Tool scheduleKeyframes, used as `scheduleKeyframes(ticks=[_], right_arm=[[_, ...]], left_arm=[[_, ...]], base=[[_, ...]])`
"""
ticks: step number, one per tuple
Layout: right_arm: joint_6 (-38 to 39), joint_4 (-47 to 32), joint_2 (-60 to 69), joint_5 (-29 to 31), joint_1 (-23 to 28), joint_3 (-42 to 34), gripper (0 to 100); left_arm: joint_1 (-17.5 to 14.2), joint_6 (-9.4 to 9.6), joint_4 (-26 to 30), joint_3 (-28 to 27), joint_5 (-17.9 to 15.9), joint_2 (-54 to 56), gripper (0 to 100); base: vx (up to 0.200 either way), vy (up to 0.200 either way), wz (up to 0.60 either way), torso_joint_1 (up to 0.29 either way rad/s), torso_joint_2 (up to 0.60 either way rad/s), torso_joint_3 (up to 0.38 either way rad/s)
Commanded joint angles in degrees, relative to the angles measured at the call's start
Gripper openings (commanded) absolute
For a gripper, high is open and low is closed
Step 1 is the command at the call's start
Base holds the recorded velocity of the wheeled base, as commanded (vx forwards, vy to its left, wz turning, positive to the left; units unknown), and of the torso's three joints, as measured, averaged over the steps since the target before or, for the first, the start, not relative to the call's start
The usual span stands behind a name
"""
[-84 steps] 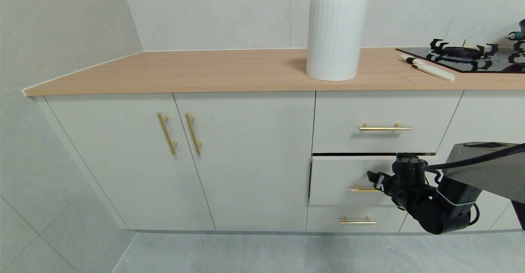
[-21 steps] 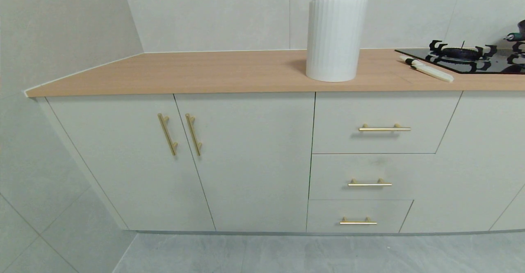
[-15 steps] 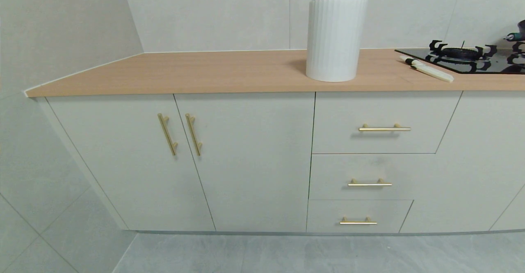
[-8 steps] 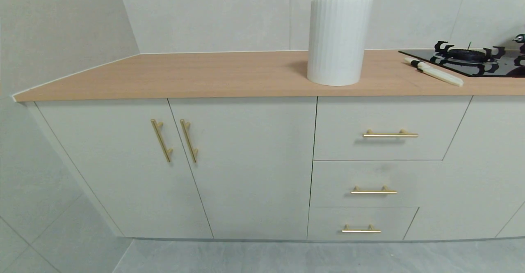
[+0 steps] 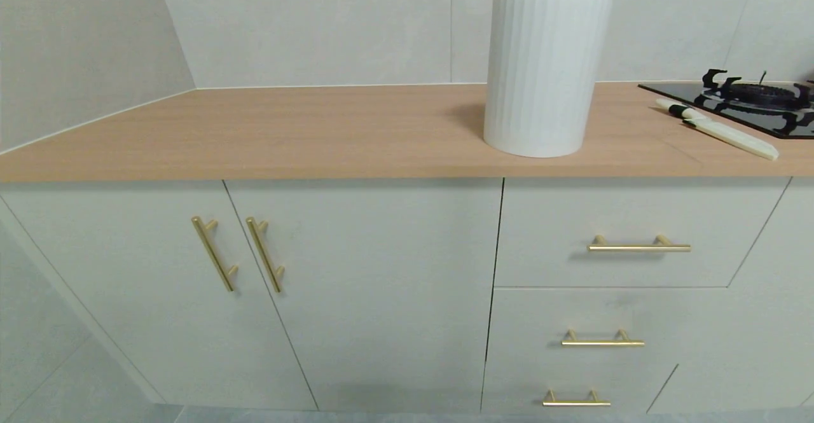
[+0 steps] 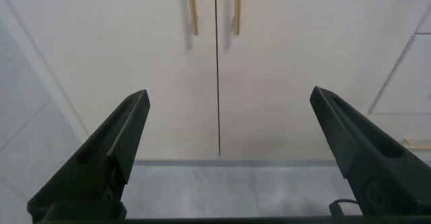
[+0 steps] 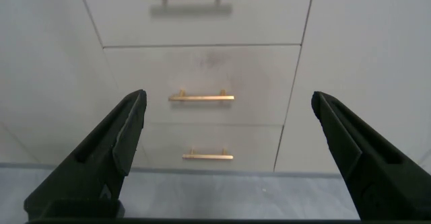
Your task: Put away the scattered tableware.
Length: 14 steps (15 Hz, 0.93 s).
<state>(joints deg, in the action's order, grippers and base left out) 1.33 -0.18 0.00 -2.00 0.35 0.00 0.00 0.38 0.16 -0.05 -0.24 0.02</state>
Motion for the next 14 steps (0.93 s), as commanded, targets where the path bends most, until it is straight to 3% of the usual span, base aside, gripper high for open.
scheduleKeyframes(ticks=[1,2,12,14], right_arm=[[0.0,0.0,-0.1,0.0,0.0,0.0,100],[0.0,0.0,-0.1,0.0,0.0,0.0,100],[0.0,0.0,-0.1,0.0,0.0,0.0,100],[0.0,0.0,-0.1,0.0,0.0,0.0,100]], left_arm=[[0.0,0.06,0.0,0.0,0.0,0.0,100],[0.0,-0.03,-0.1,0.0,0.0,0.0,100],[0.0,0.15,0.0,0.0,0.0,0.0,100],[0.0,0.33,-0.1,0.0,0.0,0.0,100]], base=[[0.200,0.000,0.00,0.007,0.00,0.007],[0.200,0.000,0.00,0.002,0.00,0.002],[0.000,0.000,0.00,0.000,0.00,0.000],[0.000,-0.200,0.00,0.002,0.00,0.002]])
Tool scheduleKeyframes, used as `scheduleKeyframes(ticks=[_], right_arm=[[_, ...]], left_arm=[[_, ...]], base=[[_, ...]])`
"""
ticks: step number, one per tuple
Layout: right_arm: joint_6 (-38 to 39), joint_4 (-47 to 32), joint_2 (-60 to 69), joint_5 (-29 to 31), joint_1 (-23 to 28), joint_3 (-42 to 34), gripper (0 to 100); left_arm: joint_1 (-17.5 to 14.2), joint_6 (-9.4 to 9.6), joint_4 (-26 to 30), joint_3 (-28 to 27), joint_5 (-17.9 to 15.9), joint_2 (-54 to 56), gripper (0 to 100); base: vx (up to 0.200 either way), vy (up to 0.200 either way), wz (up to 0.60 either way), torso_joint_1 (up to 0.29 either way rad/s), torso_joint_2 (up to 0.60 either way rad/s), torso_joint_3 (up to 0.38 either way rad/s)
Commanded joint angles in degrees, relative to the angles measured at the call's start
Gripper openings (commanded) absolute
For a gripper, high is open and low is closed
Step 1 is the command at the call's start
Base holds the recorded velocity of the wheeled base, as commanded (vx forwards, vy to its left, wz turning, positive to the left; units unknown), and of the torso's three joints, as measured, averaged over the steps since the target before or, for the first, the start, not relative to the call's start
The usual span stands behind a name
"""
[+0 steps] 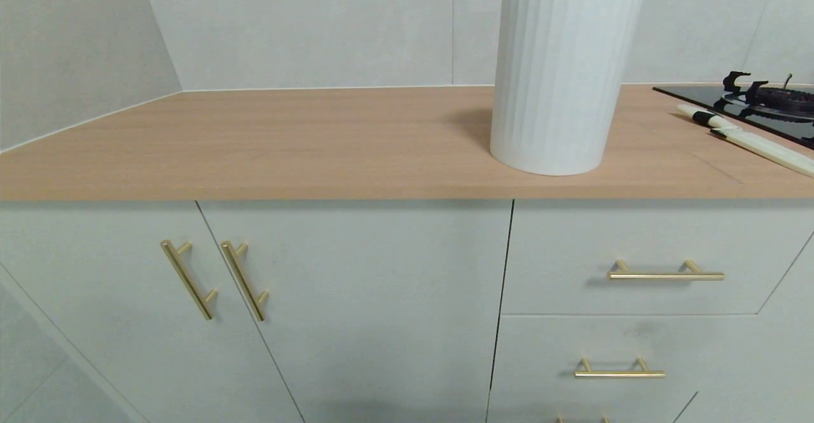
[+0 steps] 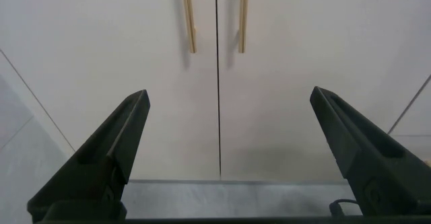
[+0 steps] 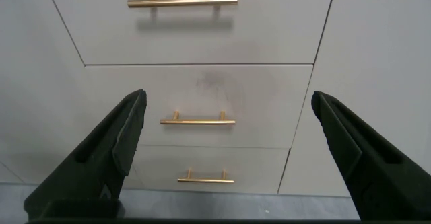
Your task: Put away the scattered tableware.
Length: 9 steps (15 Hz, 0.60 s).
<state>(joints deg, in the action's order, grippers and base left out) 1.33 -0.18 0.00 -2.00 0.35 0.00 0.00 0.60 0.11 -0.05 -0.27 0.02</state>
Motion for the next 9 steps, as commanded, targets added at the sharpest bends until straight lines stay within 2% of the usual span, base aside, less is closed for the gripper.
scheduleKeyframes(ticks=[1,7,9], right_arm=[[0.0,0.0,-0.1,0.0,0.0,0.0,100],[0.0,0.0,-0.1,0.0,0.0,0.0,100],[0.0,0.0,-0.1,0.0,0.0,0.0,100]], left_arm=[[0.0,0.11,0.0,0.0,0.0,0.0,100],[0.0,-0.07,0.0,0.0,0.0,0.0,100],[0.0,-0.16,0.0,0.0,0.0,0.0,100]], base=[[0.000,-0.200,0.00,-0.002,0.01,0.002],[0.000,-0.200,0.00,0.004,0.00,0.002],[0.000,0.000,0.00,0.000,0.00,0.000]])
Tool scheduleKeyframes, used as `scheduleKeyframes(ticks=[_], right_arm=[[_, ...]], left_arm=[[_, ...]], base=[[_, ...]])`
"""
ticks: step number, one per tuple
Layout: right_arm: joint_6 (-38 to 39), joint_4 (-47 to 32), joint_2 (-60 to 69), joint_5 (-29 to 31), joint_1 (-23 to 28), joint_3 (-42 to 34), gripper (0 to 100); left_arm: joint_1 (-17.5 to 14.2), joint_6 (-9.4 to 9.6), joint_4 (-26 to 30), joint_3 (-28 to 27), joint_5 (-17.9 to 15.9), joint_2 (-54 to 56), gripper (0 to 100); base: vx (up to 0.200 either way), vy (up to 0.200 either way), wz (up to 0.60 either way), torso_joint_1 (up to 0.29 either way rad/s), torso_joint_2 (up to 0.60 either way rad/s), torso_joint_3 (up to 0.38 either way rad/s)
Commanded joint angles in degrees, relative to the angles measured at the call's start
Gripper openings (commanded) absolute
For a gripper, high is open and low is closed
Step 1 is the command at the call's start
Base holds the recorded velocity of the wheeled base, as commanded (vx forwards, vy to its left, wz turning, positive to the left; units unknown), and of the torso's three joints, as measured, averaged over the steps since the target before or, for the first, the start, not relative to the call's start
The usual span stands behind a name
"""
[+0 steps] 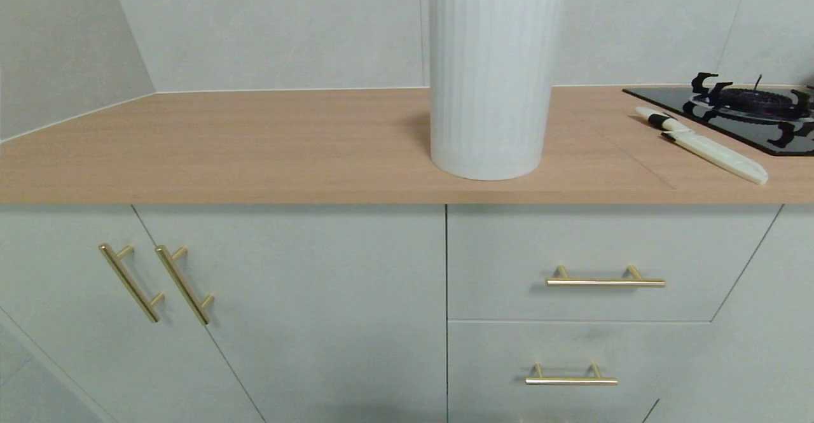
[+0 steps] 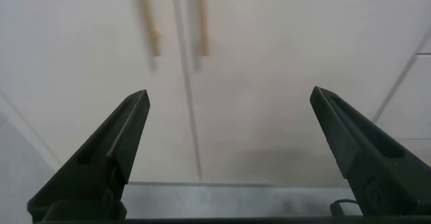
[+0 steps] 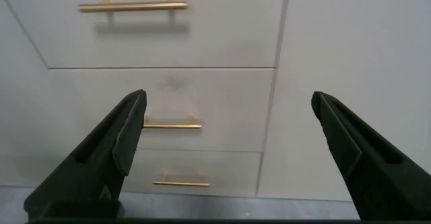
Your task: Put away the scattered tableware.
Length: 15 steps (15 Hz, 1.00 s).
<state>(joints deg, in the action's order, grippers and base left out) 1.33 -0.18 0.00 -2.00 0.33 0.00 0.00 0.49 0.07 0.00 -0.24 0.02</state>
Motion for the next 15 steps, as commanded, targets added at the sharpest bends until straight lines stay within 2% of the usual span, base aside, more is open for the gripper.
scheduleKeyframes(ticks=[1,15], right_arm=[[0.0,0.0,-0.1,0.0,0.0,0.0,100],[-0.1,0.0,-0.2,0.0,0.0,0.0,100]], left_arm=[[0.0,-0.05,0.0,0.0,0.0,0.0,100],[0.0,-0.05,0.1,0.0,0.0,0.0,100]], base=[[0.000,0.000,0.00,0.000,0.00,0.000],[0.000,0.000,0.00,0.000,0.00,0.000]])
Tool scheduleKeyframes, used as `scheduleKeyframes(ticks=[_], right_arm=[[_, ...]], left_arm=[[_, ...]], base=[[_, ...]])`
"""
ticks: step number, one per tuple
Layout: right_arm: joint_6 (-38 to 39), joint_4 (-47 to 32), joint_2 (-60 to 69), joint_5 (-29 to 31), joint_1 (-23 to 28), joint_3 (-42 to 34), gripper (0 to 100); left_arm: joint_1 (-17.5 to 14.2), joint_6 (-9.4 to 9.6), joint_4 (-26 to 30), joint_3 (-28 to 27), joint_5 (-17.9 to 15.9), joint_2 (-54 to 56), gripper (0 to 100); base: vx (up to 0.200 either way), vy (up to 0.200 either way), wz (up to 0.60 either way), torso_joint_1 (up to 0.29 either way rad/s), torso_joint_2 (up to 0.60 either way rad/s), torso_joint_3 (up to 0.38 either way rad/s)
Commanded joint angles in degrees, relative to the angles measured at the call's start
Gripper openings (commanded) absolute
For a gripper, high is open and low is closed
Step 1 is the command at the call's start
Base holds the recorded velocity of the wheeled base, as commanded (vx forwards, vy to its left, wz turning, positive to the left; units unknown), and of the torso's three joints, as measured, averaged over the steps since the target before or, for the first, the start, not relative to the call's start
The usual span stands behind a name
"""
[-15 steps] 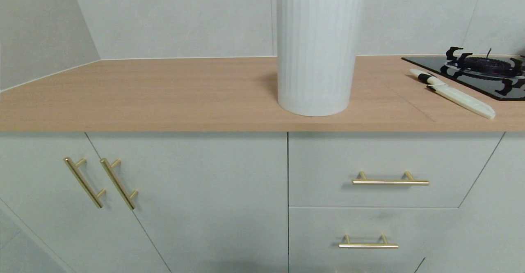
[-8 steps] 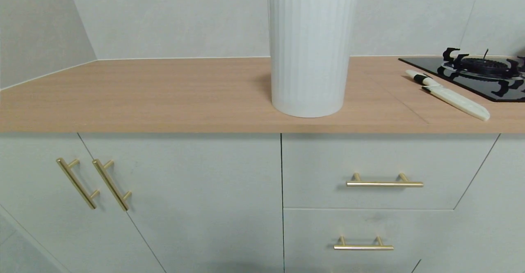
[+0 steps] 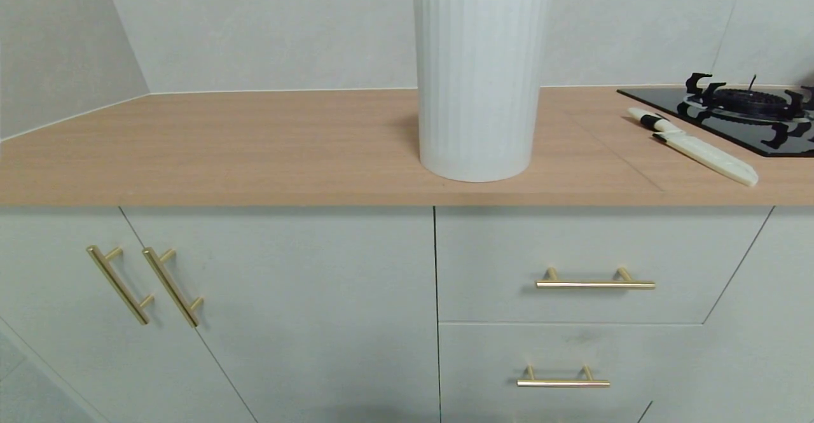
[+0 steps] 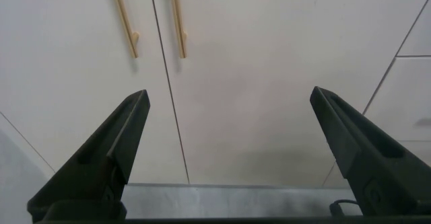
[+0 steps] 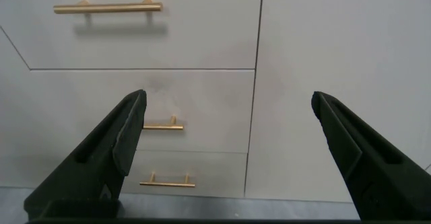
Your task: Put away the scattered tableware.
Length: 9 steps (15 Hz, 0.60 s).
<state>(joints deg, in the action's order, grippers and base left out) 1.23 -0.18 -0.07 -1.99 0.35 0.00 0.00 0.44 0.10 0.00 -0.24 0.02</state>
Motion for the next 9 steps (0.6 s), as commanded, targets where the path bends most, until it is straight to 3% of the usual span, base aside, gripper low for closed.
scheduleKeyframes(ticks=[1,5,9], right_arm=[[0.0,0.0,0.0,0.0,0.0,0.0,100],[0.0,0.0,-0.1,0.0,0.0,0.0,100],[0.0,0.0,0.0,0.0,0.0,0.0,100]], left_arm=[[0.0,0.00,0.0,0.0,0.0,0.0,100],[0.0,0.00,0.0,-0.1,0.0,0.0,100],[0.0,0.00,0.0,0.0,0.0,0.0,100]], base=[[0.000,0.000,0.00,0.000,0.00,0.000],[0.000,0.000,0.00,0.066,-0.21,-0.254],[0.000,0.000,0.00,0.126,-0.52,-0.308]])
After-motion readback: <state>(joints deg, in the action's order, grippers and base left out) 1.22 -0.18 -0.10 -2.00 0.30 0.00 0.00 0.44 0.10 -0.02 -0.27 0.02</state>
